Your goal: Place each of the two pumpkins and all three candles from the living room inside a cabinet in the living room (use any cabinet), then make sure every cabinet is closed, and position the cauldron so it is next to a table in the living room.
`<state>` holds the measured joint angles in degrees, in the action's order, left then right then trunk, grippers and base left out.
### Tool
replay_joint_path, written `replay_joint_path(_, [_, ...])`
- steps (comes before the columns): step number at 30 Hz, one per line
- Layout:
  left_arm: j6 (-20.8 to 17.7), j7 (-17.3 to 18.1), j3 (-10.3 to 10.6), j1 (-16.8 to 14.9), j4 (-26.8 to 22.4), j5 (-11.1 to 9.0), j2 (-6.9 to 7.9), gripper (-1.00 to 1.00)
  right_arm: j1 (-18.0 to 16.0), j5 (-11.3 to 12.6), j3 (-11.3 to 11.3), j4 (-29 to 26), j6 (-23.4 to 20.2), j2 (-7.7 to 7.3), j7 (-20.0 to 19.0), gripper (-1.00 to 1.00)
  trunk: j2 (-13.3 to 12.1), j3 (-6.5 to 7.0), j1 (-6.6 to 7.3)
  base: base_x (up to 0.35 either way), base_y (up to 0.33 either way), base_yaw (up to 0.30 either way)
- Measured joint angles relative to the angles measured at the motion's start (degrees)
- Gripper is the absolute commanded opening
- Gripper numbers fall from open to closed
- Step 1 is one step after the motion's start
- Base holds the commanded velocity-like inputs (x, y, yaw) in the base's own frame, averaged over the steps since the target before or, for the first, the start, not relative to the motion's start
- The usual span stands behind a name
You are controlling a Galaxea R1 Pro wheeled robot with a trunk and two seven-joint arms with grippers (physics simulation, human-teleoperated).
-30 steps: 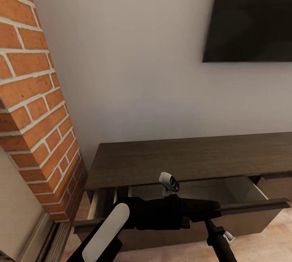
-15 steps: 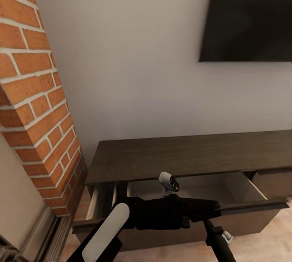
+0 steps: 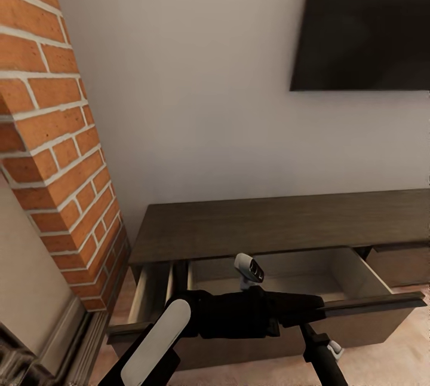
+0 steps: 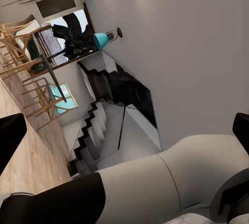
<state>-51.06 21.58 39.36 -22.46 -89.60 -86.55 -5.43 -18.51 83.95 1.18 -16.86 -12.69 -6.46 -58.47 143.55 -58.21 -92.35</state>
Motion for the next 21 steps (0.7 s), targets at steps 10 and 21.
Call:
replay_joint_path(10, [0.0,0.0,0.0,0.0,0.0,0.0,0.00,1.00,0.0,0.1,0.1,0.0,0.0,-0.01,0.0,-1.00,0.0,0.00,0.00,-0.054,0.000,0.000])
replay_joint_path(21, [0.1,0.0,0.0,0.0,0.0,0.0,0.00,1.00,0.0,0.1,0.2,0.0,0.0,-0.01,0.0,-1.00,0.0,0.00,0.01,-0.040,0.000,0.000])
